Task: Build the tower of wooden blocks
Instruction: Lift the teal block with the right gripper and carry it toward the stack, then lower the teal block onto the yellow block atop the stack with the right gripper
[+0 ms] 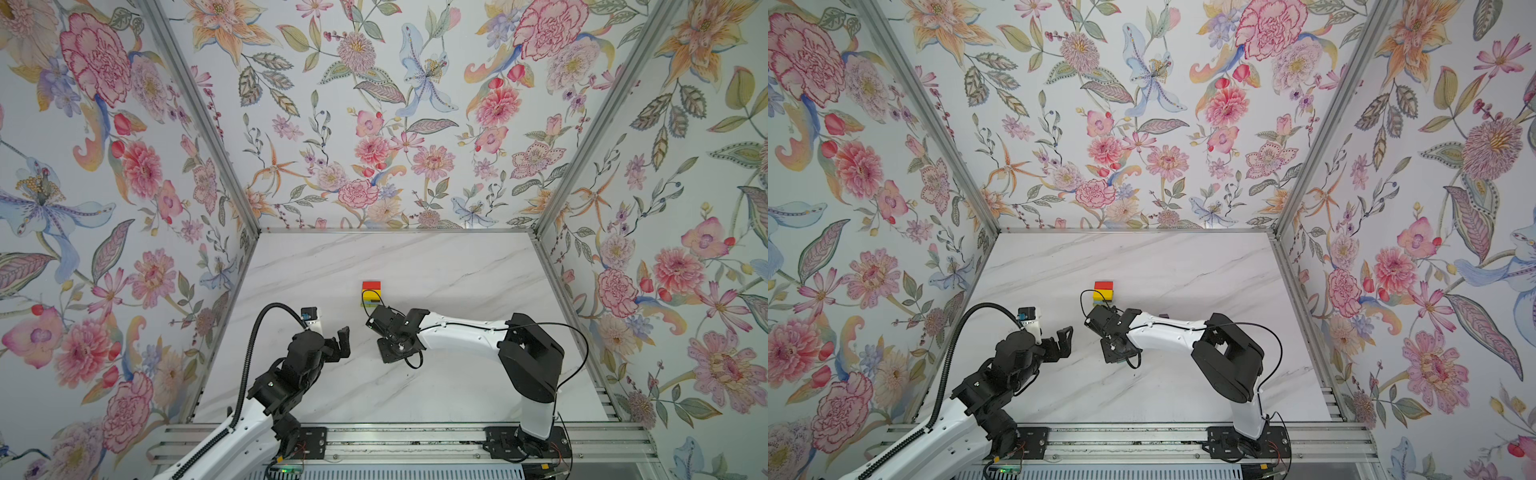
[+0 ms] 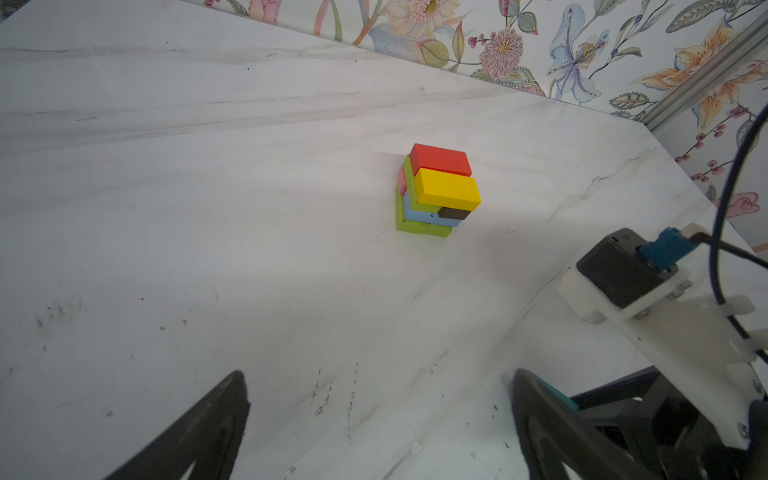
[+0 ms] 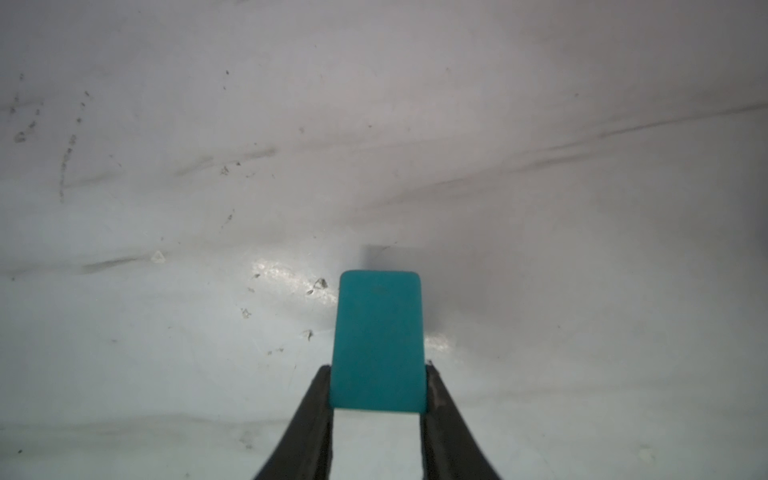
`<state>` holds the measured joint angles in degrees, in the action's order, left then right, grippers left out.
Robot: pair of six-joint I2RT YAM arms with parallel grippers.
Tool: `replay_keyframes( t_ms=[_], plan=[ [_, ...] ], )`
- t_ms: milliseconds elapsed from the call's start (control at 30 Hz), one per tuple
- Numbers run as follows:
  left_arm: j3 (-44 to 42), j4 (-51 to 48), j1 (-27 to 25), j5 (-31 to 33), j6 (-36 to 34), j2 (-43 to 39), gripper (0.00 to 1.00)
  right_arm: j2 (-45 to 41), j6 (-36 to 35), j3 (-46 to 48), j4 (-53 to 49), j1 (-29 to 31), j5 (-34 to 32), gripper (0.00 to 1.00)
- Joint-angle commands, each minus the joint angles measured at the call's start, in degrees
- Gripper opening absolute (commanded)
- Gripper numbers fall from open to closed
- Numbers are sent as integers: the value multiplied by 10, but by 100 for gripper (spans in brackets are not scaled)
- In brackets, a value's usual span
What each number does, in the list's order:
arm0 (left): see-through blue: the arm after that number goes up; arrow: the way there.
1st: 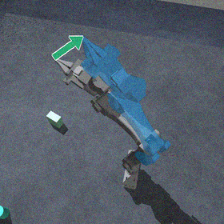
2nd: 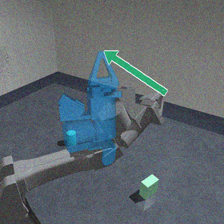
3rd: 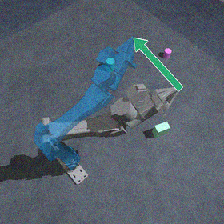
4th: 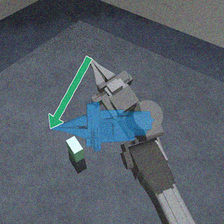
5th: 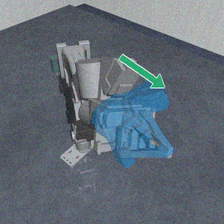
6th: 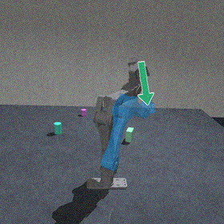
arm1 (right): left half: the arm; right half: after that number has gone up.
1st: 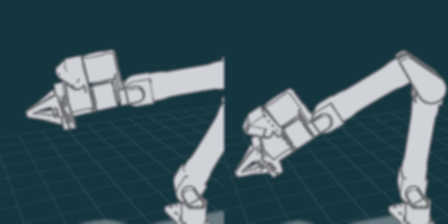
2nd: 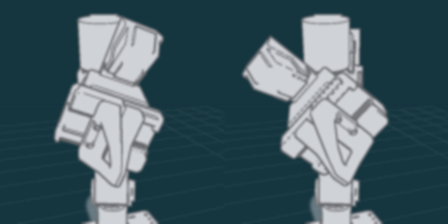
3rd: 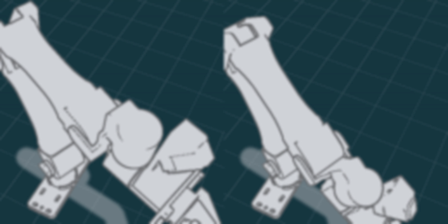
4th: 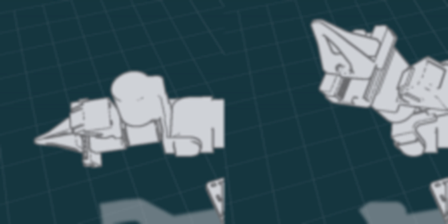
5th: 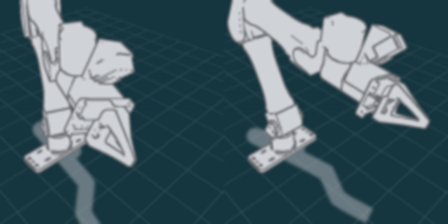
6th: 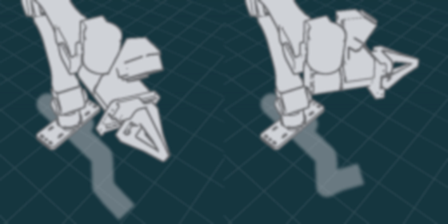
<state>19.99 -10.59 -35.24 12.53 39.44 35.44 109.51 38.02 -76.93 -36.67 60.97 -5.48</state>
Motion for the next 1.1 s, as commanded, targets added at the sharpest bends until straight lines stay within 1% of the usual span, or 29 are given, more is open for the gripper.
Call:
replay_keyframes(
  t_ms=[0,100,167,367,467,700,833,1067],
  plan=[
    [-6,3,5,29,-7,2,99,-2,-10,-23,-22,-8,-11,28],
    [-1,-15,6,64,-1,7,99,1,-18,-45,-33,-12,-16,28],
    [-1,-16,8,69,0,9,99,5,-24,-65,-43,-18,-20,28],
    [3,4,17,59,-7,12,99,29,-45,-150,-73,-40,-24,28],
    [6,26,21,42,-21,19,99,50,-55,-205,-90,-52,-24,28],
    [35,55,31,27,-47,63,100,125,-68,-345,-133,-76,-24,28],
    [41,75,37,21,-48,82,99,171,-67,-418,-152,-87,-21,28],
    [18,115,42,11,-29,79,99,231,-43,-504,-158,-99,-19,28]
  ],
)
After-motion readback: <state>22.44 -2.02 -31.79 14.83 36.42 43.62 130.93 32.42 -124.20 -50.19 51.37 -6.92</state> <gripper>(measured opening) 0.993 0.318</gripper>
